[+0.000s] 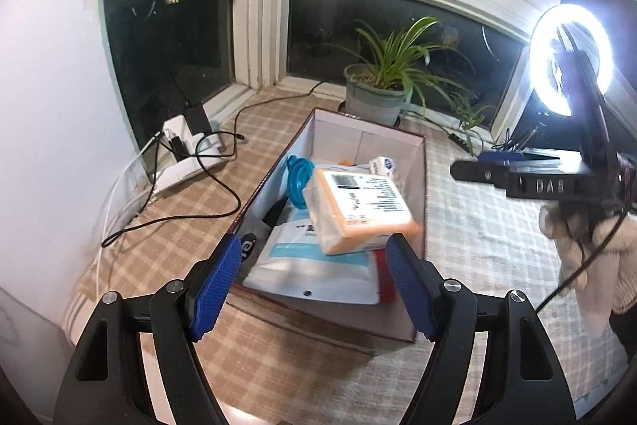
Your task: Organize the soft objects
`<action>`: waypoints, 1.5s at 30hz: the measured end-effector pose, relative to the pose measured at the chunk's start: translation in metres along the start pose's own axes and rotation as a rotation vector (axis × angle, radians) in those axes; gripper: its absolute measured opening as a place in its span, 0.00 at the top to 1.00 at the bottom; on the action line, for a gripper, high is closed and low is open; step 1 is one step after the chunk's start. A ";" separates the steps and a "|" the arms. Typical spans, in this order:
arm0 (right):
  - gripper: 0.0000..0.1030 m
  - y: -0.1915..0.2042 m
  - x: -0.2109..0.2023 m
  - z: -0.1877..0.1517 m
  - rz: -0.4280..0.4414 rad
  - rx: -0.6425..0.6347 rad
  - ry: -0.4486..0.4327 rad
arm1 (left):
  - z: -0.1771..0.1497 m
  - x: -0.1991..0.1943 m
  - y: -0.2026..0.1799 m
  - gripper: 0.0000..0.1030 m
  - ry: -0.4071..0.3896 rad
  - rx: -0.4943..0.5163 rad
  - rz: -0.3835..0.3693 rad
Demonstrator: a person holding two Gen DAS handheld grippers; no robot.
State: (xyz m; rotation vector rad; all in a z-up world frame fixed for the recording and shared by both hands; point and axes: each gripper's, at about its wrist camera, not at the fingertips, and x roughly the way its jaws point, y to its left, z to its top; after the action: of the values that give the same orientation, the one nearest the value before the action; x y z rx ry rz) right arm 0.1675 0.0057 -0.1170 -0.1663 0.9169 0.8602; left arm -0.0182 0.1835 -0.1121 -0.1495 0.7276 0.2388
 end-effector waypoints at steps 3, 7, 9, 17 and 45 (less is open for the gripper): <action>0.33 -0.002 -0.018 -0.016 -0.005 0.001 -0.013 | -0.004 -0.015 -0.013 0.27 -0.018 0.005 0.006; 0.33 -0.007 -0.042 -0.036 -0.013 0.009 -0.032 | -0.010 -0.033 -0.030 0.27 -0.044 -0.009 0.007; 0.33 -0.009 -0.055 -0.045 -0.023 0.012 -0.043 | -0.013 -0.039 -0.037 0.27 -0.051 -0.013 0.004; 0.27 -0.020 -0.110 -0.084 -0.081 0.015 -0.106 | -0.025 -0.069 -0.073 0.27 -0.088 -0.009 0.017; 0.15 -0.011 -0.177 -0.149 -0.133 -0.006 -0.214 | -0.047 -0.115 -0.109 0.21 -0.145 -0.016 0.041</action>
State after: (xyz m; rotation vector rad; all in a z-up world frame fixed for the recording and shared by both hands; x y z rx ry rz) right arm 0.0267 -0.1750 -0.0786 -0.1354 0.6951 0.7419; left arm -0.1024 0.0497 -0.0635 -0.1312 0.5847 0.2914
